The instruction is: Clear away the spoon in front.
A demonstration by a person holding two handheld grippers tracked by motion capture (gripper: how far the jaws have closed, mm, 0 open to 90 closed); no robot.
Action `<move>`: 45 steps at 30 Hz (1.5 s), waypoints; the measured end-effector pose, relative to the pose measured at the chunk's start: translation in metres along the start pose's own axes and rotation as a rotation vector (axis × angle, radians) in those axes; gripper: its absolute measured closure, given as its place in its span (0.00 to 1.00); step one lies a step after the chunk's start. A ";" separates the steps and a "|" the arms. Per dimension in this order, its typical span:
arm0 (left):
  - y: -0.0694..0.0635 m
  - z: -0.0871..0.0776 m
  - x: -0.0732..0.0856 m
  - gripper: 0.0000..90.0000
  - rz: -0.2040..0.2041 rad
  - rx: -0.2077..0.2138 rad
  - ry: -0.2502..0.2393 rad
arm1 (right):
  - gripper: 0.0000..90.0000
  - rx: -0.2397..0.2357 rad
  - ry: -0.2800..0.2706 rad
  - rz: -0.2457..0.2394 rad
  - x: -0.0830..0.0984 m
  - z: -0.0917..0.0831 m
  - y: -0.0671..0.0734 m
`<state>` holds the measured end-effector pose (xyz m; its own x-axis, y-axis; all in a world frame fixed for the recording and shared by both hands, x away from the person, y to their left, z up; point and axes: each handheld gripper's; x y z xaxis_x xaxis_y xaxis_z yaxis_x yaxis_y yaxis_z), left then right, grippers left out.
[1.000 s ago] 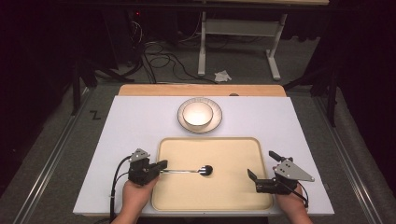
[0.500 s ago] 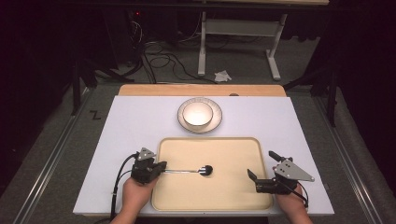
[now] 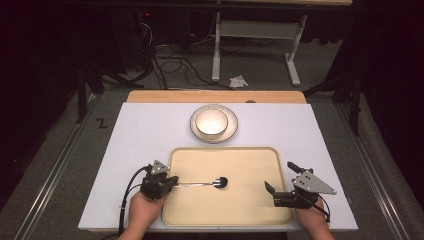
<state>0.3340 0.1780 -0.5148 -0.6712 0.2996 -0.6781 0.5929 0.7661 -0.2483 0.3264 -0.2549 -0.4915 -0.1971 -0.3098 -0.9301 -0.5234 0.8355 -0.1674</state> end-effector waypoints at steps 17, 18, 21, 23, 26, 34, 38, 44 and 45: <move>-0.029 -0.009 0.012 0.97 0.046 0.105 -0.006 | 0.00 0.000 -0.003 -0.005 0.000 0.001 -0.001; -0.029 -0.009 0.011 0.97 0.036 0.123 -0.018 | 0.00 0.000 -0.003 -0.005 0.000 0.001 -0.001; -0.032 -0.006 0.003 0.93 0.016 0.161 -0.047 | 0.00 0.001 -0.002 -0.008 0.000 0.001 -0.001; -0.037 -0.003 -0.001 0.99 0.036 0.152 -0.058 | 0.00 0.002 -0.002 -0.007 0.000 0.001 -0.001; -0.046 0.001 -0.008 1.00 0.075 0.153 -0.077 | 0.00 0.004 -0.005 -0.004 0.000 0.001 -0.001; -0.064 0.027 -0.018 1.00 0.115 0.176 -0.052 | 0.00 0.011 -0.001 -0.001 0.000 0.000 -0.001; -0.072 0.041 -0.025 1.00 0.138 0.165 -0.022 | 0.00 0.012 -0.002 0.003 0.000 0.000 -0.002; -0.081 0.058 -0.033 1.00 0.164 0.137 0.032 | 0.00 0.013 -0.004 0.002 0.000 -0.001 -0.002; -0.080 0.060 -0.036 1.00 0.150 0.130 0.027 | 0.00 0.012 -0.004 0.000 0.000 -0.001 -0.002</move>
Point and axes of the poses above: each handheld gripper's, and its own axes: z roughly forward along the jaws, x roughly out of its underside, y roughly to its left, and after that the axes turned 8 degrees about x, right-handed
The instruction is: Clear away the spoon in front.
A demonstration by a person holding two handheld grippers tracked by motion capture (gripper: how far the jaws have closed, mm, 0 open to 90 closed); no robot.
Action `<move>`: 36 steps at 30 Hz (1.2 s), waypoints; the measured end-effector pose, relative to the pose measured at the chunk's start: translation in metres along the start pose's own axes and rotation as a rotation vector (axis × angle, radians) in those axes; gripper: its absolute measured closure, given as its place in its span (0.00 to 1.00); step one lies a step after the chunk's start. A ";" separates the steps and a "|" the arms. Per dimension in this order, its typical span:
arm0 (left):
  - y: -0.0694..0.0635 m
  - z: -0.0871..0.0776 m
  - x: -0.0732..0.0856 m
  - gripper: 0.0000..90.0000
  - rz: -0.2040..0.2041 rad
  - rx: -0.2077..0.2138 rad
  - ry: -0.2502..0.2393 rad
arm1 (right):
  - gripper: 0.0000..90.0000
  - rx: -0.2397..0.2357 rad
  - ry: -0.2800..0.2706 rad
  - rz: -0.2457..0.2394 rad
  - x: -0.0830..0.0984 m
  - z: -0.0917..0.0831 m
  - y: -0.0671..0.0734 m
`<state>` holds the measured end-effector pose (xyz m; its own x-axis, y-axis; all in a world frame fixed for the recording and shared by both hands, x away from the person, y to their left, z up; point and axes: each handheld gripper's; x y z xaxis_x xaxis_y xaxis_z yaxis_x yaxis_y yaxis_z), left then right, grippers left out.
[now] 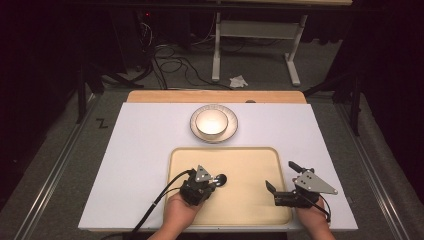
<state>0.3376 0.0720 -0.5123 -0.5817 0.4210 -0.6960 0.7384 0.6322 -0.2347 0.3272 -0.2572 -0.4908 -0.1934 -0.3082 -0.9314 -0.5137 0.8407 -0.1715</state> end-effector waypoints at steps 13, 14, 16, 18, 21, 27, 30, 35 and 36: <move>0.025 -0.005 -0.004 1.00 -0.045 -0.072 -0.003 | 0.00 0.000 0.000 0.004 0.000 0.000 0.000; 0.027 -0.006 -0.004 1.00 -0.052 -0.079 -0.006 | 0.00 0.000 0.000 0.003 0.000 0.000 0.000; 0.034 -0.009 -0.004 1.00 -0.066 -0.088 -0.003 | 0.00 0.000 0.000 0.003 0.000 0.000 0.000; 0.039 -0.011 -0.004 1.00 -0.076 -0.102 -0.003 | 0.00 -0.001 -0.003 -0.002 0.000 0.000 0.000; 0.045 -0.014 -0.003 1.00 -0.082 -0.124 0.001 | 0.00 -0.001 -0.005 -0.001 0.000 -0.001 0.000; 0.058 -0.025 -0.001 1.00 -0.100 -0.140 -0.005 | 0.00 -0.001 -0.009 -0.001 0.000 -0.001 0.000; 0.057 -0.039 0.007 1.00 -0.090 -0.138 -0.015 | 0.00 0.003 -0.010 0.000 -0.001 -0.001 -0.001; 0.043 -0.064 0.030 1.00 -0.043 -0.141 0.004 | 0.00 0.003 -0.011 0.001 -0.001 -0.001 -0.001; 0.036 -0.072 0.041 1.00 -0.034 -0.140 0.014 | 0.00 0.004 -0.012 0.001 -0.001 -0.001 -0.001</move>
Point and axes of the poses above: each handheld gripper's, and its own axes: z roughly forward along the jaws, x roughly out of its underside, y roughly to its left, and after that the axes turned 8 degrees about x, right-handed
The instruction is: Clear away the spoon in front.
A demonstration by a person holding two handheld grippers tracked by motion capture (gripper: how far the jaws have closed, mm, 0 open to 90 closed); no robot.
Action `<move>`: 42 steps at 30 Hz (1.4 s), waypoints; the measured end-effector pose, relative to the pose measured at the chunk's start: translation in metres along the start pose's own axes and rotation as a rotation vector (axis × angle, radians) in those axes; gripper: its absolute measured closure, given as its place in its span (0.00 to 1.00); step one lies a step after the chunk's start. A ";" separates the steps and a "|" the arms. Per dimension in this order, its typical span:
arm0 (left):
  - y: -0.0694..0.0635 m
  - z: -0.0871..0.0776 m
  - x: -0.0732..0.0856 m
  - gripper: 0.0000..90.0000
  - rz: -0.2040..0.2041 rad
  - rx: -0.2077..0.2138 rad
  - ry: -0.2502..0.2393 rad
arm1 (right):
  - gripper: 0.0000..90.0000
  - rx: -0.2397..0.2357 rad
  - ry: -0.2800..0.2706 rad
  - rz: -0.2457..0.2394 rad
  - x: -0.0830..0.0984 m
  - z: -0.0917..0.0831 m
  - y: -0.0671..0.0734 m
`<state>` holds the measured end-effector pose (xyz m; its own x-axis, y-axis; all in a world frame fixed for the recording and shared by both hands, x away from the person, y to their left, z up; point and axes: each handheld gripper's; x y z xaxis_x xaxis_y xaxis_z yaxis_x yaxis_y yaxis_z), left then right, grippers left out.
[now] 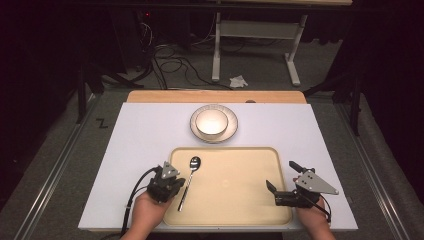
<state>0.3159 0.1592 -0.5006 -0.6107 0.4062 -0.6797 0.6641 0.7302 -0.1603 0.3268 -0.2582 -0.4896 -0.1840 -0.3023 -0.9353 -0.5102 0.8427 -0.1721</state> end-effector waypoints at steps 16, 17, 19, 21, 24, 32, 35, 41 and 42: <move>-0.005 -0.002 0.018 1.00 -0.009 0.042 0.033 | 0.00 0.011 0.015 0.016 0.001 0.003 0.000; -0.007 -0.001 0.018 1.00 -0.007 0.045 0.029 | 0.00 0.011 0.016 0.016 0.001 0.003 0.000; -0.009 0.000 0.017 1.00 -0.001 0.058 0.031 | 0.00 0.013 0.012 0.014 0.001 0.003 0.001; -0.012 0.000 0.017 1.00 0.007 0.066 0.036 | 0.00 0.012 0.014 0.018 0.001 0.003 0.001; -0.016 0.002 0.017 1.00 0.015 0.079 0.037 | 0.00 0.010 0.016 0.014 0.001 0.004 0.002; -0.024 0.005 0.014 1.00 0.044 0.096 0.042 | 0.00 0.002 0.015 0.007 0.000 0.005 0.006; -0.025 0.007 0.013 1.00 0.047 0.106 0.041 | 0.00 0.000 0.014 0.008 0.000 0.005 0.006; -0.026 0.008 0.012 1.00 0.051 0.106 0.038 | 0.00 -0.009 0.012 0.000 -0.001 0.005 0.007; -0.026 0.008 0.012 1.00 0.051 0.107 0.039 | 0.00 -0.009 0.012 -0.001 -0.001 0.005 0.007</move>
Point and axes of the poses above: each handheld gripper's, and its own axes: z roughly forward along the jaws, x roughly out of its underside, y roughly to its left, and after that the axes turned 8 degrees about x, right-handed
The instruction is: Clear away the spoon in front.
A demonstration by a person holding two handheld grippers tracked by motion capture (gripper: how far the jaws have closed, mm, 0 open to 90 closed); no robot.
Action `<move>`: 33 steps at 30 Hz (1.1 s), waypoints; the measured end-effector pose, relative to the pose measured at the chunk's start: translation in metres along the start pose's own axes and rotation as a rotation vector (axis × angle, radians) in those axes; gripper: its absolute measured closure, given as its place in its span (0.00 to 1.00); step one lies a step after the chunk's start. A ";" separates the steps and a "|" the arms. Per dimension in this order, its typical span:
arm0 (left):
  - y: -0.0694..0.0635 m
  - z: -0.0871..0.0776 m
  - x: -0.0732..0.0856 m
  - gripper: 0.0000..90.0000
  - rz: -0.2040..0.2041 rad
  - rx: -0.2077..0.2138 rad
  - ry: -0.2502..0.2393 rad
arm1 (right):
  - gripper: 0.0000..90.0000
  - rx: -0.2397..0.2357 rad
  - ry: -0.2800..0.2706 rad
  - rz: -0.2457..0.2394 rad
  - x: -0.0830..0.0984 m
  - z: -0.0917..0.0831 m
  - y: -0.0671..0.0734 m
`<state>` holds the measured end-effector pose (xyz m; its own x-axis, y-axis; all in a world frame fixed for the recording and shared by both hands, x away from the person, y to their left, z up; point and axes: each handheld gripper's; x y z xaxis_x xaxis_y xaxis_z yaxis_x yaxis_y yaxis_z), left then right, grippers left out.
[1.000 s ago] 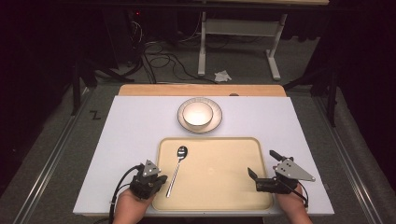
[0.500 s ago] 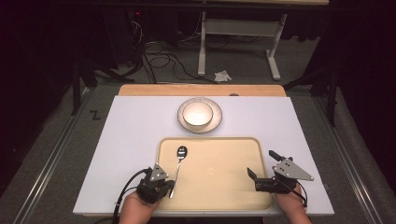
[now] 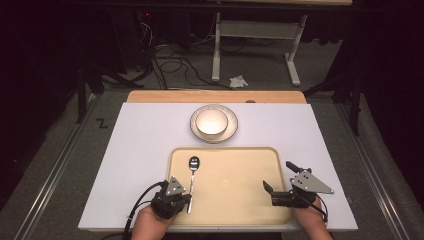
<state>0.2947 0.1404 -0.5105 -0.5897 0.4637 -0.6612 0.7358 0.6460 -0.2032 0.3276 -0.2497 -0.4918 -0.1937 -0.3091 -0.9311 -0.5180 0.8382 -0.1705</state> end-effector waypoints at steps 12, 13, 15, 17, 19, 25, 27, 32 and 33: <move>0.013 -0.011 0.001 0.86 -0.003 -0.043 -0.091 | 0.00 -0.001 -0.001 0.000 0.000 0.000 0.000; 0.015 -0.013 0.001 0.79 -0.003 -0.051 -0.111 | 0.00 -0.001 -0.001 0.000 0.000 0.000 0.000; 0.022 -0.019 0.002 0.64 -0.009 -0.089 -0.145 | 0.00 0.000 -0.001 -0.001 0.000 0.000 0.000; 0.030 -0.025 0.004 0.59 -0.018 -0.100 -0.185 | 0.00 0.000 0.000 -0.001 0.000 0.000 0.000; 0.036 -0.031 0.005 0.51 -0.027 -0.119 -0.214 | 0.00 0.002 0.001 0.002 0.000 0.000 0.000; 0.058 -0.051 0.011 0.37 -0.091 -0.136 -0.323 | 0.00 -0.001 -0.003 0.001 0.000 -0.001 0.000; 0.063 -0.056 0.013 0.29 -0.094 -0.143 -0.334 | 0.00 0.000 -0.003 0.001 0.000 -0.001 -0.001; 0.073 -0.065 0.015 0.07 -0.080 -0.152 -0.317 | 0.00 0.000 -0.006 0.005 0.000 -0.001 -0.002; 0.074 -0.067 0.016 0.03 -0.077 -0.157 -0.317 | 0.00 -0.001 -0.007 0.012 0.000 -0.001 -0.001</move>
<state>0.3173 0.2360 -0.4877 -0.4904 0.2150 -0.8446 0.6185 0.7686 -0.1635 0.3272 -0.2515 -0.4914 -0.1941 -0.2961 -0.9352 -0.5168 0.8412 -0.1591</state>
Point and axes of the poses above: each handheld gripper's, and its own axes: z roughly forward along the jaws, x roughly out of its underside, y roughly to its left, and after that the axes turned 8 degrees about x, right-handed
